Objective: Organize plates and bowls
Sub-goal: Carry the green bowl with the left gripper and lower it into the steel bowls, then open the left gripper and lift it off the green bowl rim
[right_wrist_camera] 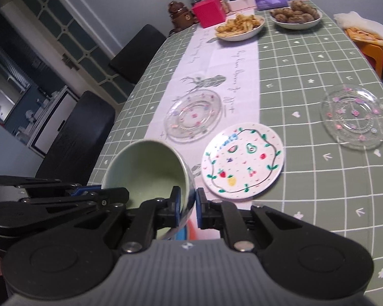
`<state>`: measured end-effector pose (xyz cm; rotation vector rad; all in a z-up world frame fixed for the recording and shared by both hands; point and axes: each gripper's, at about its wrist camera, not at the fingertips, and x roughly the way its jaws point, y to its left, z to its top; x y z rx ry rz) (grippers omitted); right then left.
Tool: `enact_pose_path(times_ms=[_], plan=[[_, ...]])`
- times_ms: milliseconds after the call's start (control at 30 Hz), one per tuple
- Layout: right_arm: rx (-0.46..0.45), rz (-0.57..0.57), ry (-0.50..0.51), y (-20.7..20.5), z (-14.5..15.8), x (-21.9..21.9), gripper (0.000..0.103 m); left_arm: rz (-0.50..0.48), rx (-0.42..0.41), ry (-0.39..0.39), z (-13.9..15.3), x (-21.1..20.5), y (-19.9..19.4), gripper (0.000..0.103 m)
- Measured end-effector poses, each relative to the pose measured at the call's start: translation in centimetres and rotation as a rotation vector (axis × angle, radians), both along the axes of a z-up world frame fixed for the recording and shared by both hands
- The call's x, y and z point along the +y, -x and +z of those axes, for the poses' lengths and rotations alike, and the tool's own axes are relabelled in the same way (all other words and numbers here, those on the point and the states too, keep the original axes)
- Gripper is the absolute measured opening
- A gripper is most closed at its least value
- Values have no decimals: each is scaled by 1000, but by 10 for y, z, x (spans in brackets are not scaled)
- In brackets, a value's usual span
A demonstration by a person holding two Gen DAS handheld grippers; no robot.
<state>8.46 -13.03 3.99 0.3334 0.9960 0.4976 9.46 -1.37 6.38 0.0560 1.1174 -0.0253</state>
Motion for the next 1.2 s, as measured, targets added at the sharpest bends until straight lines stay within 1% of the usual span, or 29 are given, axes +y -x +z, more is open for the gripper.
enact_pose_path(times_ms=[67, 200, 333, 533, 733, 933, 1067, 1200], plan=[[2, 20, 7, 4, -1, 7, 10, 15, 21, 15, -5, 7, 7, 12], [11, 60, 32, 10, -8, 23, 10, 42, 44, 18, -13, 19, 18, 13], [39, 88, 42, 10, -17, 34, 10, 66, 84, 37, -23, 31, 20, 13], [74, 117, 69, 10, -30, 45, 11, 69, 129, 43, -39, 39, 23, 14], [89, 148, 94, 11, -38, 54, 11, 68, 164, 41, -46, 45, 22, 14], [65, 164, 128, 11, -40, 61, 11, 71, 170, 50, -50, 48, 19, 14], [42, 190, 146, 12, -38, 65, 17, 67, 175, 48, -52, 47, 18, 14], [16, 214, 177, 15, -38, 70, 20, 65, 188, 49, -55, 46, 17, 15]])
